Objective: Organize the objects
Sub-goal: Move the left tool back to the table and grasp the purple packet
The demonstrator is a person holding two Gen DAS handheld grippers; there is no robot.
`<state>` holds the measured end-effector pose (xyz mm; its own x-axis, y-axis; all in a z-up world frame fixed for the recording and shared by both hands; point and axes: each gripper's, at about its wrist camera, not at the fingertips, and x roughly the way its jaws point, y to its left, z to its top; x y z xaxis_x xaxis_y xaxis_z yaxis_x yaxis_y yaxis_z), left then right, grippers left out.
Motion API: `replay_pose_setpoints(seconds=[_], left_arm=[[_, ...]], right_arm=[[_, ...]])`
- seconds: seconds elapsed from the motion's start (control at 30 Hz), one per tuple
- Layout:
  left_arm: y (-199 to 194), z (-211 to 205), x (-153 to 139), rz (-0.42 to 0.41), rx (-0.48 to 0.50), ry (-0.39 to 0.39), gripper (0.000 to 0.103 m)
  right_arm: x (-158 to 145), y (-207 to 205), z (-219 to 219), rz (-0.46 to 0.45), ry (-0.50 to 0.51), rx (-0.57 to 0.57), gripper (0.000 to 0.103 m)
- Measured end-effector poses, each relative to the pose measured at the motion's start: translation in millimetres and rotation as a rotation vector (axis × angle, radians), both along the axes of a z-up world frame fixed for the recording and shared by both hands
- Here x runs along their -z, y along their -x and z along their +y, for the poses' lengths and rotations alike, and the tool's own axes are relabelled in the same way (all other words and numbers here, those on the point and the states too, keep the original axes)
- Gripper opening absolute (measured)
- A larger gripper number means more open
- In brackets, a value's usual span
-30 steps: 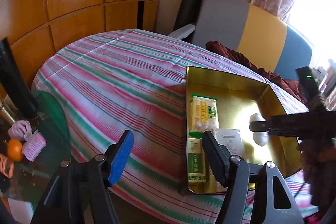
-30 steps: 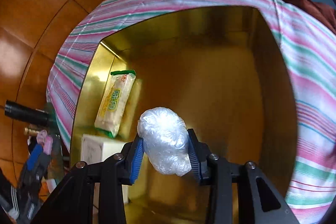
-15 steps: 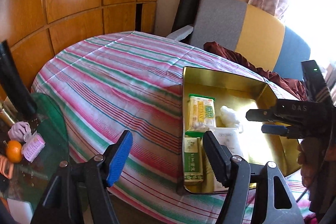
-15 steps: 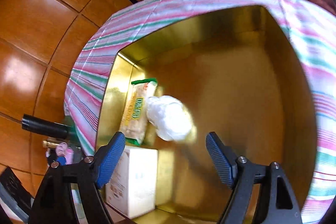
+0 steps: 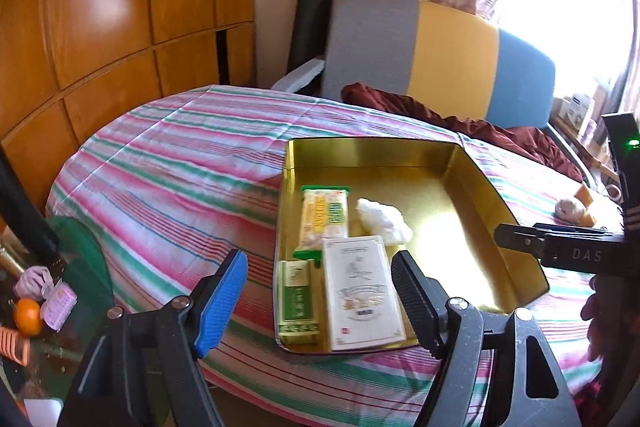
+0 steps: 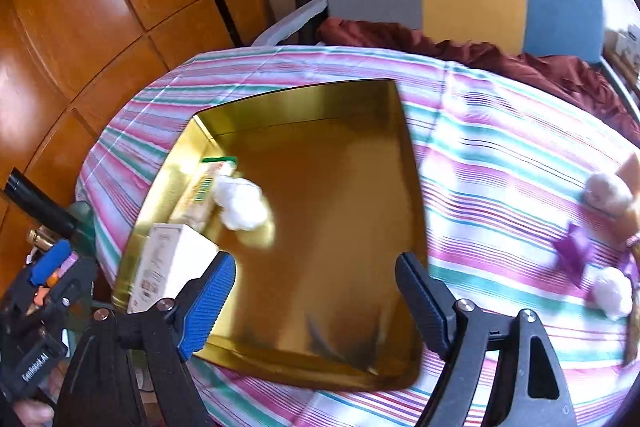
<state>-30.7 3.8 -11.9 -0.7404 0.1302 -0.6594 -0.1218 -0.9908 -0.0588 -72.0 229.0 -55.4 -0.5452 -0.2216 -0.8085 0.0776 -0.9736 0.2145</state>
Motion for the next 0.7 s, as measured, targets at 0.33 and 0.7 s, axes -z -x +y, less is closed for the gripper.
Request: replay_pose_setpoints(seconds=[0.33, 0.7], left_arm=[[-7.9, 44.1, -6.0, -0.001, 0.119, 0.020, 0.076], [-18.2, 109.4, -9.1, -0.010, 0.295, 0.048, 0.076]], right_arm=[[-1.1, -31.2, 85.4, -0.007, -0.011, 0.162, 0.084], [-19.5, -63.8, 250.9, 0.013, -0.072, 0.501, 0.084]])
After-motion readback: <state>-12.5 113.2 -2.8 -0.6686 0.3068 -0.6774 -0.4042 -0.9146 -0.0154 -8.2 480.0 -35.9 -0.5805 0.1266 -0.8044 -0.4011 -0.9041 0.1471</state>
